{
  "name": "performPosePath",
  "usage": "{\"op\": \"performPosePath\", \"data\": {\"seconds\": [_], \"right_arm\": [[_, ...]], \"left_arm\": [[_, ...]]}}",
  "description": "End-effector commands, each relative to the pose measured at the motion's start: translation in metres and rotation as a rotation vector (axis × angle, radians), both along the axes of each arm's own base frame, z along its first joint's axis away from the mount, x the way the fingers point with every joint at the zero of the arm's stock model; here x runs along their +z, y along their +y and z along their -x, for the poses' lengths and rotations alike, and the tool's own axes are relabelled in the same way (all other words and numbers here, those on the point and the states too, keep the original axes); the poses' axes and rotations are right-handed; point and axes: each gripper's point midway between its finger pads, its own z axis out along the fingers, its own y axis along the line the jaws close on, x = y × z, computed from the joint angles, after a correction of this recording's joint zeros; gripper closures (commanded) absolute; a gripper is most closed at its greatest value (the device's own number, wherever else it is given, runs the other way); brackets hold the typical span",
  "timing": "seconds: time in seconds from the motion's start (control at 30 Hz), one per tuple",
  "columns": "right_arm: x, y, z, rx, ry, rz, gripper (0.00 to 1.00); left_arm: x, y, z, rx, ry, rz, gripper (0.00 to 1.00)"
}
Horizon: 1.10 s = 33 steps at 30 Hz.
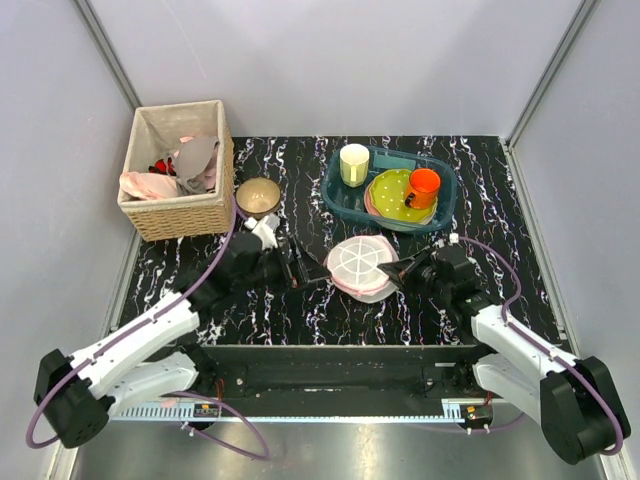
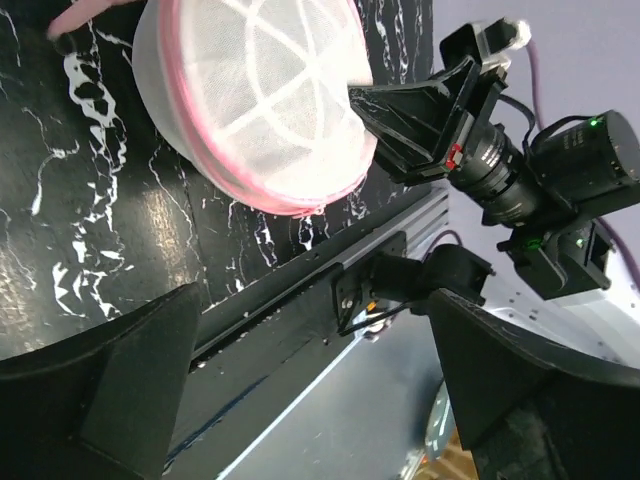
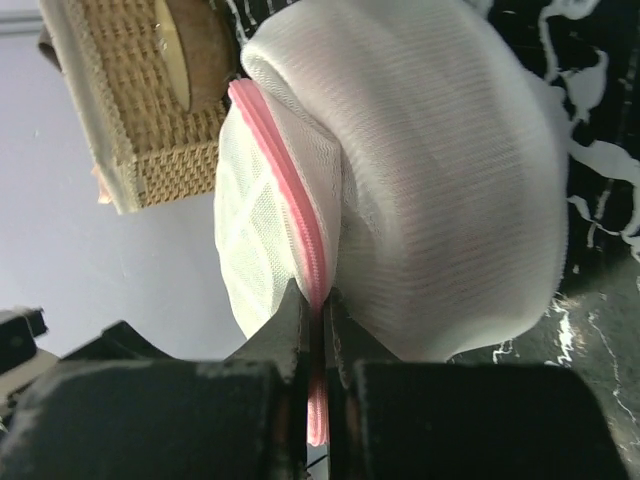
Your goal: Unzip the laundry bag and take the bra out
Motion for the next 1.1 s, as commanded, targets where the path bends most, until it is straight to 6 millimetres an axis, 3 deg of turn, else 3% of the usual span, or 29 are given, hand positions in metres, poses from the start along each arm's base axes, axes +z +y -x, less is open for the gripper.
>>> {"op": "performPosePath", "data": {"seconds": [0.0, 0.07, 0.13, 0.17, 0.23, 0.27, 0.33, 0.5, 0.6, 0.63, 0.73, 0.77, 0.8, 0.83, 0.87, 0.9, 0.97, 1.07], "right_arm": [[-0.008, -0.009, -0.006, -0.091, 0.037, 0.017, 1.0], [-0.012, -0.012, -0.007, -0.116, 0.042, 0.014, 1.0], [-0.013, -0.012, -0.007, -0.127, 0.054, 0.004, 1.0], [-0.013, -0.012, -0.007, -0.13, 0.055, -0.003, 1.0], [-0.012, -0.011, -0.007, -0.131, 0.059, -0.009, 1.0], [-0.011, -0.011, -0.009, -0.13, 0.054, -0.01, 1.0], [-0.011, -0.011, -0.009, -0.13, 0.054, -0.01, 1.0], [-0.011, -0.008, -0.009, -0.118, 0.054, -0.018, 1.0], [-0.016, -0.01, -0.008, -0.119, 0.061, -0.005, 1.0], [-0.017, -0.009, -0.007, -0.118, 0.063, -0.005, 1.0], [-0.02, -0.008, -0.005, -0.103, 0.069, 0.003, 1.0], [-0.018, -0.008, -0.006, -0.085, 0.051, 0.021, 1.0], [-0.017, -0.006, -0.005, -0.061, 0.045, 0.032, 1.0], [-0.02, -0.006, -0.001, -0.042, 0.059, 0.055, 0.91], [-0.013, -0.005, -0.001, -0.022, 0.042, 0.071, 0.6], [-0.013, -0.007, 0.001, -0.001, 0.024, 0.114, 0.49], [-0.005, -0.017, 0.012, 0.015, 0.006, 0.181, 0.36], [0.017, -0.033, 0.025, -0.001, -0.067, 0.254, 0.31]], "left_arm": [[0.007, -0.008, -0.011, 0.16, 0.022, 0.194, 0.01], [-0.004, -0.013, -0.011, 0.161, 0.051, 0.199, 0.01], [-0.002, -0.02, -0.017, 0.146, 0.045, 0.198, 0.01], [-0.015, -0.025, -0.02, 0.144, 0.077, 0.165, 0.01], [-0.017, -0.036, -0.025, 0.125, 0.092, 0.171, 0.01], [-0.027, -0.041, -0.028, 0.128, 0.123, 0.163, 0.01], [-0.018, -0.055, -0.033, 0.093, 0.098, 0.25, 0.01], [-0.034, -0.077, -0.046, 0.076, 0.142, 0.287, 0.06], [-0.039, -0.084, -0.049, 0.064, 0.151, 0.303, 0.14], [-0.041, -0.085, -0.05, 0.064, 0.155, 0.301, 0.19], [-0.041, -0.088, -0.053, 0.065, 0.162, 0.292, 0.56], [-0.038, -0.089, -0.055, 0.065, 0.151, 0.283, 0.78], [-0.043, -0.086, -0.055, 0.07, 0.165, 0.252, 0.9], [-0.044, -0.086, -0.056, 0.075, 0.165, 0.235, 0.99], [-0.043, -0.085, -0.056, 0.067, 0.155, 0.217, 1.0], [-0.039, -0.086, -0.057, 0.062, 0.154, 0.199, 1.0], [-0.035, -0.084, -0.059, 0.062, 0.132, 0.167, 1.0], [-0.032, -0.084, -0.062, 0.055, 0.119, 0.127, 1.0]]}}
